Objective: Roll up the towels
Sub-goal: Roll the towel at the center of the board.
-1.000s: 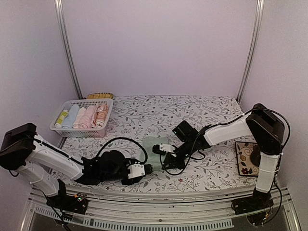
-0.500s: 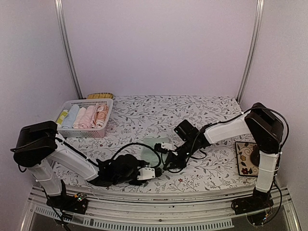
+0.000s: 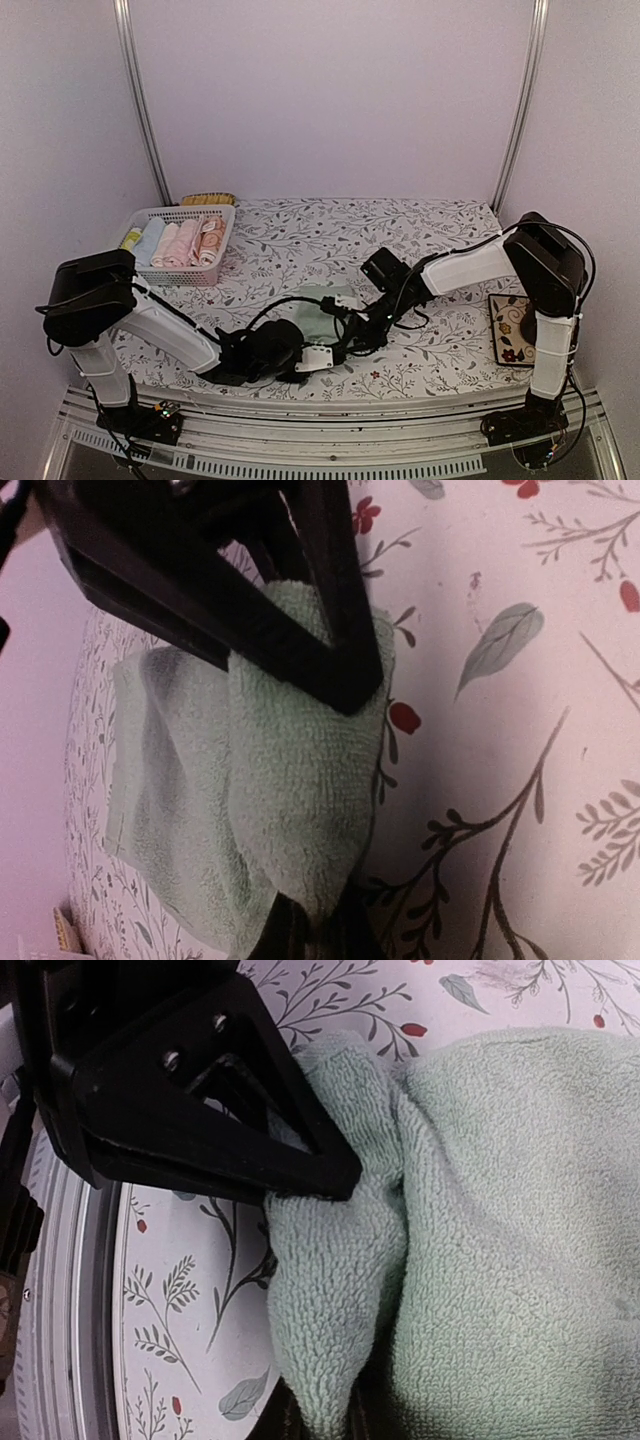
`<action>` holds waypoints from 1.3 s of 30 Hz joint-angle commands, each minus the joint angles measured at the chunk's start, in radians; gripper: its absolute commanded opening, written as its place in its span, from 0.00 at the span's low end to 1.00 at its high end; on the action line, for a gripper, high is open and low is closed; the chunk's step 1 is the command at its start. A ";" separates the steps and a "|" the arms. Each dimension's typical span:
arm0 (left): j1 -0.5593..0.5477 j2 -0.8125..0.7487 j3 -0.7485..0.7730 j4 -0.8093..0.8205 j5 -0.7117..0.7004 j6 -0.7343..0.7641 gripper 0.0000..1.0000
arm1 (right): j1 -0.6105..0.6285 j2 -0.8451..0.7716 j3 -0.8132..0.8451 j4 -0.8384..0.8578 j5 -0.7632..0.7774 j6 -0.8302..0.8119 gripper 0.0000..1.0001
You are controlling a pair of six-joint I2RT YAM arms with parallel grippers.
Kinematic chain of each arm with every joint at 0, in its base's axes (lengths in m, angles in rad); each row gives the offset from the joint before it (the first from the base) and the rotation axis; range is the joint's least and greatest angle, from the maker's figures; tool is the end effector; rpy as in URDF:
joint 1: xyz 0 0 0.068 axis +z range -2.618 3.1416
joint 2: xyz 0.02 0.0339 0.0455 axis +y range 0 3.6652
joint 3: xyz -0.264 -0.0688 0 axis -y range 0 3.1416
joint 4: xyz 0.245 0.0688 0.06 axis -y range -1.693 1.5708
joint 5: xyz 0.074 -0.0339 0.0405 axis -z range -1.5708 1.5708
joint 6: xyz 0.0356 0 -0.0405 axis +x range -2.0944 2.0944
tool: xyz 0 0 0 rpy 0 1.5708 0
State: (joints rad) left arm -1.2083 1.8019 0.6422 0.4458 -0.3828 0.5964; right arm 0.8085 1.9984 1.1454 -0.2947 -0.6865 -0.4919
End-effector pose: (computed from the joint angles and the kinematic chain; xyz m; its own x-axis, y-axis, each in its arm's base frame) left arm 0.1239 -0.2891 0.0998 0.2388 0.8396 -0.4880 0.7652 0.1467 0.6269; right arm 0.2444 0.2886 0.1161 -0.2059 -0.7447 -0.6349 -0.9489 -0.0066 0.3155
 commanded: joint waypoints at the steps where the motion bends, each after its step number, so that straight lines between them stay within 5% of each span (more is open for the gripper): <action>1: 0.015 0.017 0.045 -0.147 0.100 -0.055 0.00 | -0.004 -0.004 -0.031 -0.053 0.068 -0.009 0.24; 5: 0.050 -0.001 0.093 -0.255 0.206 -0.094 0.00 | -0.005 -0.104 -0.092 0.011 0.134 0.000 0.44; 19: 0.160 0.014 0.188 -0.437 0.469 -0.182 0.00 | -0.006 -0.364 -0.256 0.209 0.394 -0.027 0.71; 22: 0.178 0.029 0.221 -0.477 0.515 -0.190 0.00 | -0.006 -0.459 -0.338 0.331 0.490 -0.059 1.00; 32: 0.307 0.094 0.362 -0.631 0.768 -0.267 0.00 | -0.004 -0.685 -0.560 0.740 0.637 -0.145 0.99; 39: 0.329 0.238 0.496 -0.759 0.803 -0.318 0.00 | -0.002 -0.756 -0.654 0.985 0.700 -0.200 0.99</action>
State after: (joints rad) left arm -0.8997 1.9255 1.0851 -0.1711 0.3740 0.3237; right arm 0.8085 1.2888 0.5350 0.4847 -0.0555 -0.6609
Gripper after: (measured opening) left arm 0.047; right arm 0.988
